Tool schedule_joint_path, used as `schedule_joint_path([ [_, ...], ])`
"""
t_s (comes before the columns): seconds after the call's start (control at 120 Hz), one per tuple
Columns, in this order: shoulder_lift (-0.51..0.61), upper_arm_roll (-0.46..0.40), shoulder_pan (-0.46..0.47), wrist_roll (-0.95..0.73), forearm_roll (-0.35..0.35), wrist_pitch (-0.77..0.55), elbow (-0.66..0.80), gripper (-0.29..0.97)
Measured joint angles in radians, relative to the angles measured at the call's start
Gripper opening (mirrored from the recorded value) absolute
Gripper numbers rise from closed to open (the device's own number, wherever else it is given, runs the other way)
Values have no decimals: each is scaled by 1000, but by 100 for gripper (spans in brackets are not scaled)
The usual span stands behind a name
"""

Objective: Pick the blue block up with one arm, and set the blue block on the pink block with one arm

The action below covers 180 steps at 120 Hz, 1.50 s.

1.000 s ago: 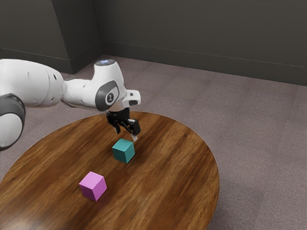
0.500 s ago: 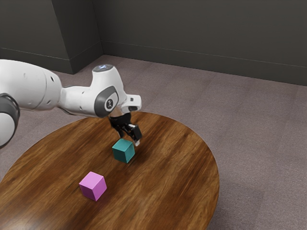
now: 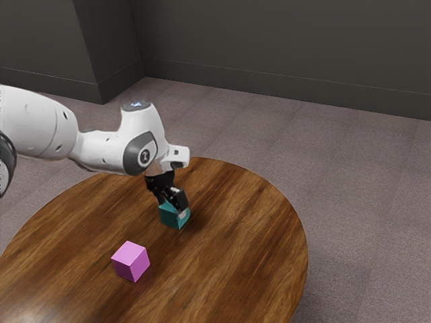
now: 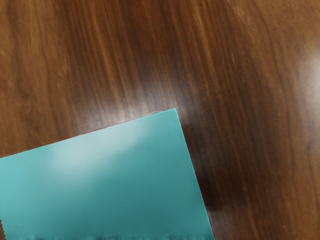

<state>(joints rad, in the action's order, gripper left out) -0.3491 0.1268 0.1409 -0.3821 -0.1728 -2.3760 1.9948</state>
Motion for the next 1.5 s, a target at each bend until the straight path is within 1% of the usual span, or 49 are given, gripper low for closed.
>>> schedule_joint_path([
  [0.025, -4, 0, 0, -1, 0, -2, 0, 71],
  [0.067, -8, 0, 0, -2, 0, -5, 1, 68],
  [0.258, -13, 6, -1, -8, 0, -11, 0, 68],
  [0.4, -40, 20, -1, -12, 1, -13, -10, 68],
  [0.533, -75, 23, -1, -14, 2, 4, -59, 68],
  [0.8, -103, 22, -1, -17, -2, 30, -101, 68],
  [1.5, -133, 26, -1, 88, -7, 35, -140, 68],
])
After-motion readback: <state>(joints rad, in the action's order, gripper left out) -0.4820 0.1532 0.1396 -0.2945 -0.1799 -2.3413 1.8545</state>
